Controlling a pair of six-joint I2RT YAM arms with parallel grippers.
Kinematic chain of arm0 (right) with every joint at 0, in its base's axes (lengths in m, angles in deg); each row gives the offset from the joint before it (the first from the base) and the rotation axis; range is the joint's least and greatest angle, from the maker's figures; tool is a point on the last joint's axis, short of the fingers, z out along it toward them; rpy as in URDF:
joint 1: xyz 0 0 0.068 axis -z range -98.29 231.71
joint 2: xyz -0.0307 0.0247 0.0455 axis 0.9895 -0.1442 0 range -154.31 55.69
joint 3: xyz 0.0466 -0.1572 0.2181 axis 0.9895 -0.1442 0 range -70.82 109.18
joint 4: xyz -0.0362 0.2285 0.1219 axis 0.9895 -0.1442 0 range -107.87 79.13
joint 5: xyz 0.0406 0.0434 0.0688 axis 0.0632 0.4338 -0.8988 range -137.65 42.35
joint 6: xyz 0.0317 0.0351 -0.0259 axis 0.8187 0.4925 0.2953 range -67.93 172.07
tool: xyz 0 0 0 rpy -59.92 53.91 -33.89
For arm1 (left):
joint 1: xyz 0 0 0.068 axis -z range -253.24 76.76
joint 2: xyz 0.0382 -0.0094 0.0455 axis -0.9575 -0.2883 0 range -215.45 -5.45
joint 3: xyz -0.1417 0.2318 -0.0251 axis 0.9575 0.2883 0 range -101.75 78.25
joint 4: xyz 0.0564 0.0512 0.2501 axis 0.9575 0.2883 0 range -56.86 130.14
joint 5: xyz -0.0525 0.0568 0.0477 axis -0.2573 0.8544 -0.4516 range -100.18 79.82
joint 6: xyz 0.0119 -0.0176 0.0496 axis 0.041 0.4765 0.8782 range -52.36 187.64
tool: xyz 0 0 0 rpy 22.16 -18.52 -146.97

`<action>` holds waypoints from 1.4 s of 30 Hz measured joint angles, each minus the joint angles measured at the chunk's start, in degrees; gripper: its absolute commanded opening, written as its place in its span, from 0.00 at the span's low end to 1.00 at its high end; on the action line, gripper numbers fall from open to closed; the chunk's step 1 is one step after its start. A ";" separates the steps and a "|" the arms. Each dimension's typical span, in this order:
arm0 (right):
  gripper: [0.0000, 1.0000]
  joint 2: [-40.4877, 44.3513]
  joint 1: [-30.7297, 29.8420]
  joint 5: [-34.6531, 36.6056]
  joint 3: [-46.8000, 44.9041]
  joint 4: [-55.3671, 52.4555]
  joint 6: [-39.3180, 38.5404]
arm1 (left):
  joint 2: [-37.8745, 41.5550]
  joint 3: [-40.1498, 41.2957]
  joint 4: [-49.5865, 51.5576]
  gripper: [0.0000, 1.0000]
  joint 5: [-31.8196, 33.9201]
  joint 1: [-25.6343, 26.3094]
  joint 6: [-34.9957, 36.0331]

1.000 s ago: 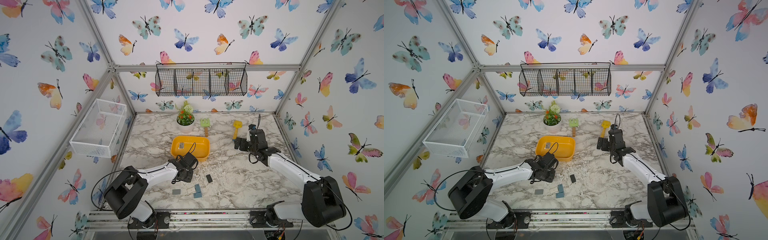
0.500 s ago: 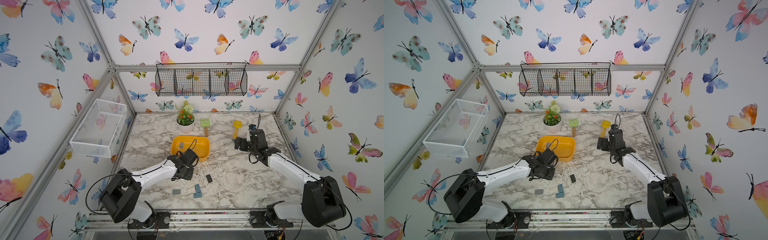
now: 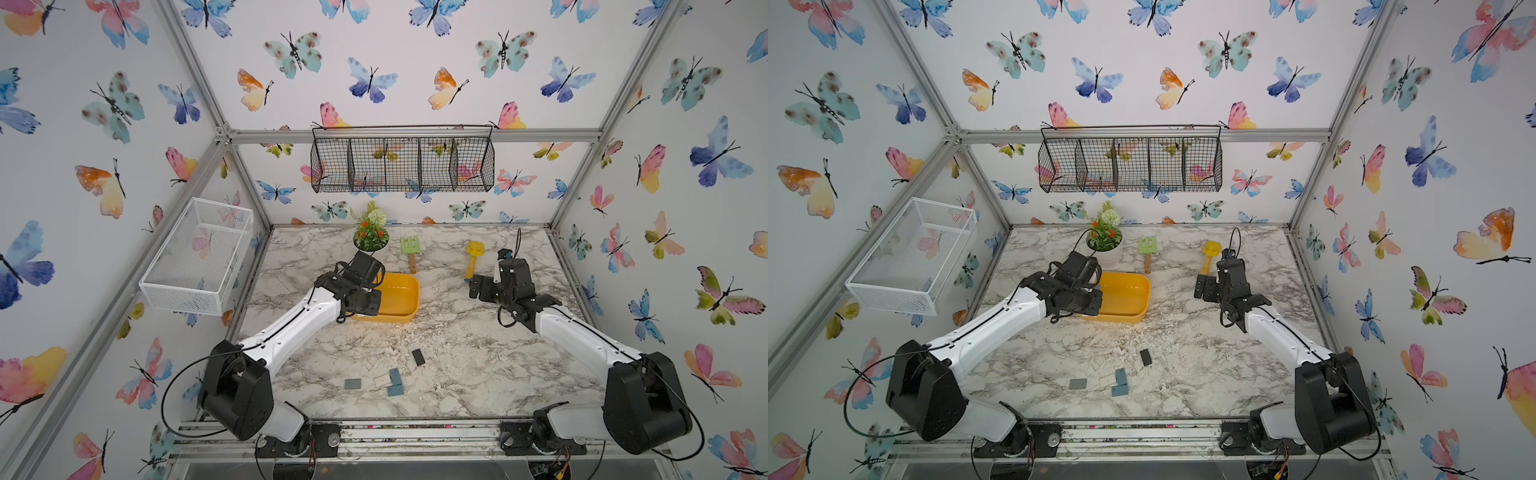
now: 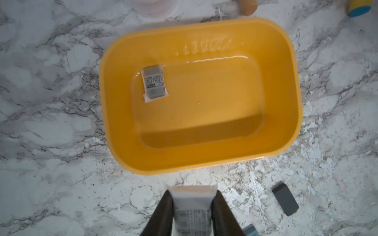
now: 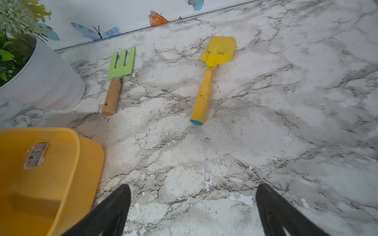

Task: Put the eraser in the storage box
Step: Place the eraser in the storage box.

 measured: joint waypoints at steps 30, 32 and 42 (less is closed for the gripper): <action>0.98 -1.27 0.00 2.32 -0.13 -0.20 -0.13 | -34.71 -18.27 -6.64 0.31 -4.72 -5.88 6.86; 0.98 -1.27 0.00 2.32 -0.13 -0.20 -0.13 | -34.86 -19.06 -6.99 0.31 -4.61 -5.90 6.67; 0.98 -1.27 0.00 2.32 -0.13 -0.22 -0.15 | -36.52 -20.59 -8.90 0.30 -3.58 -6.10 5.73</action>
